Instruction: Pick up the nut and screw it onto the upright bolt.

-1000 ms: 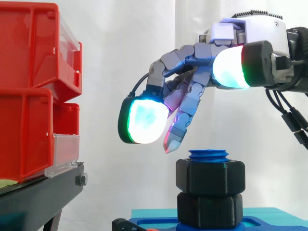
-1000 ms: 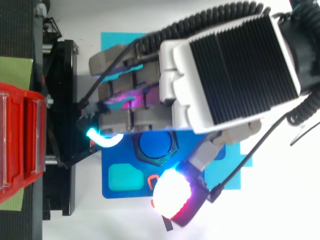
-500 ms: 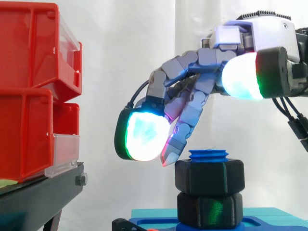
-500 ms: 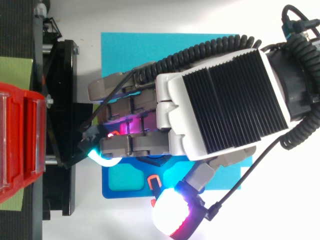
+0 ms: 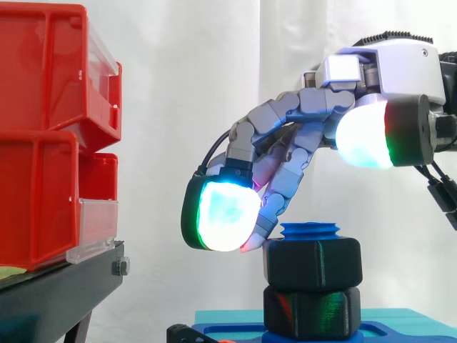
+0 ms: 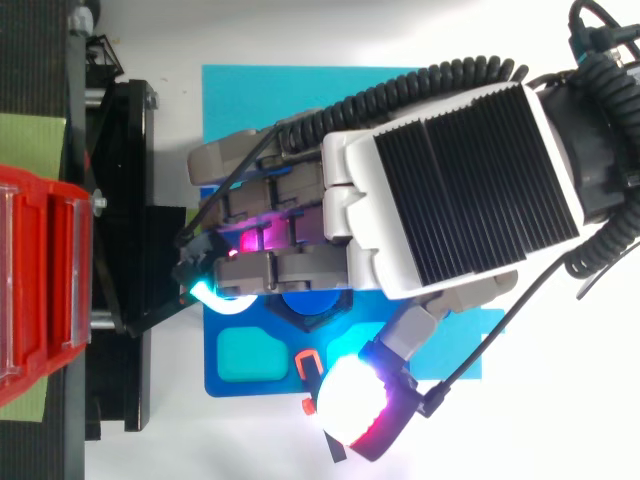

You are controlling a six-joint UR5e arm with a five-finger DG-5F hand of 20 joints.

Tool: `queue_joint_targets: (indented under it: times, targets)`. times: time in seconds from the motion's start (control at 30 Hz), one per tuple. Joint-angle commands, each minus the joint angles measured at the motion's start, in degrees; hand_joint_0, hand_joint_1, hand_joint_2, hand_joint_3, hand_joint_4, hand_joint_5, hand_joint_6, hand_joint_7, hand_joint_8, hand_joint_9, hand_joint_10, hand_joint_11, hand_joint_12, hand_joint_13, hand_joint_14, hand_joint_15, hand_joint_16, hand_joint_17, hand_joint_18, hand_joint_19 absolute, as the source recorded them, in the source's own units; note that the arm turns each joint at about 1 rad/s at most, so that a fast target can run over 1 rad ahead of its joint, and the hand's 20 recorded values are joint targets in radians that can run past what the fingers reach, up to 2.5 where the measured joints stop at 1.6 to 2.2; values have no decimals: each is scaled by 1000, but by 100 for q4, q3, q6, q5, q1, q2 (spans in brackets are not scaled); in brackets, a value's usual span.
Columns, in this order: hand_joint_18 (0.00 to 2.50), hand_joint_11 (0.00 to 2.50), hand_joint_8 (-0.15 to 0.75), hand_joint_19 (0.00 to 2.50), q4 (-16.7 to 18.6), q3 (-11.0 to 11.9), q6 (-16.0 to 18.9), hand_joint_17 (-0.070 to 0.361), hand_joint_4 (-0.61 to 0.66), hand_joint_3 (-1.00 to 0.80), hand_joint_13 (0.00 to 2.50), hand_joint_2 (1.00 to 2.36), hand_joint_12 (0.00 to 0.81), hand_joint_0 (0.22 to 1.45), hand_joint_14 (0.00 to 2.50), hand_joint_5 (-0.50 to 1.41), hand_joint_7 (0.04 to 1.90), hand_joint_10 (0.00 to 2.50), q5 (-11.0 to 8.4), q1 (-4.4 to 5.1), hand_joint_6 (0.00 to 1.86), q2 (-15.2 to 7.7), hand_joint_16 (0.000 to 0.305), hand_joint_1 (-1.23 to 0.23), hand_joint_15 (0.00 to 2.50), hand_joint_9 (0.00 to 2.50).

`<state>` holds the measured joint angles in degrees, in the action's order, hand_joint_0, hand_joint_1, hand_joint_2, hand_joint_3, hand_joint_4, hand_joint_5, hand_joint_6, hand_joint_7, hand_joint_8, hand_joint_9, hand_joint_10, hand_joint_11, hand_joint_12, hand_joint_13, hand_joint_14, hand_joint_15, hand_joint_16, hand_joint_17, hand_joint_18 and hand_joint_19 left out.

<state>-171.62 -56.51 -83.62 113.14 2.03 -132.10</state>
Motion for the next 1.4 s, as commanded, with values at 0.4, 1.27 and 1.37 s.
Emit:
queue_joint_targets:
  times: [0.4,1.27,1.37]
  targets:
    - [367,0,290,0,94,-202,-119,60,281,-500,720,1000,271,512,0,-68,947,0,112,-159,504,0,26,-182,0,1059]
    - [599,26,287,37,24,-70,-181,43,119,-500,941,1000,218,541,0,27,1154,1,446,-467,674,9,19,-254,10,1395]
    - [588,37,298,33,-205,167,-233,44,132,-500,933,1000,224,540,0,30,1324,1,507,-520,596,9,20,-253,15,1377]
